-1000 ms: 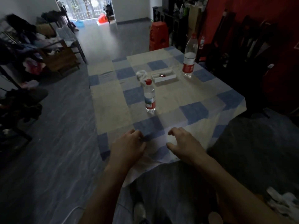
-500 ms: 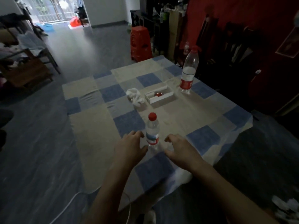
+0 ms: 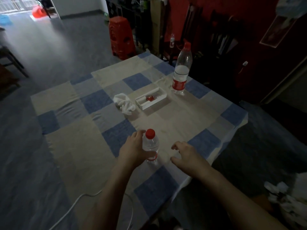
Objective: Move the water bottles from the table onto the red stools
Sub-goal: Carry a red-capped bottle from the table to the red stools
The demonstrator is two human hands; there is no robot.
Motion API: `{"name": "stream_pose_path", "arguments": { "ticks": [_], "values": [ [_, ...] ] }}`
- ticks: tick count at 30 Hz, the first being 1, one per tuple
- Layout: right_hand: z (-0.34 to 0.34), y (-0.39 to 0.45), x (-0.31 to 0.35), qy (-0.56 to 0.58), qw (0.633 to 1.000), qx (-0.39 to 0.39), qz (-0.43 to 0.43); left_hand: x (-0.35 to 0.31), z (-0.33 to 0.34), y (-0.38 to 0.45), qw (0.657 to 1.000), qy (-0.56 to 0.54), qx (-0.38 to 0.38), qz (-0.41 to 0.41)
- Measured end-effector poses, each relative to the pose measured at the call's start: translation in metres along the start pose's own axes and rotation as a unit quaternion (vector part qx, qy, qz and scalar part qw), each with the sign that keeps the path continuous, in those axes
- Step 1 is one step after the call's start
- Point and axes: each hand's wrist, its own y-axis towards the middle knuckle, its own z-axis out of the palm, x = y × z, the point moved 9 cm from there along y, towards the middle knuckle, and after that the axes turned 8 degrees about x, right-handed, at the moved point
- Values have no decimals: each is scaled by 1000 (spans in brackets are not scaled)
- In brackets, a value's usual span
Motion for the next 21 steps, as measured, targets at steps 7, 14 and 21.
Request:
{"name": "stream_pose_path", "arguments": {
  "ticks": [7,14,21],
  "values": [
    [0,7,-2,12,1000,-7,0,-6,-5,13,1000,-25,0,15],
    [3,11,-8,12,1000,-12,12,-6,-1,18,997,-58,29,42],
    [18,8,-10,26,999,-6,27,-14,-4,19,995,-35,40,84]
  ]
}}
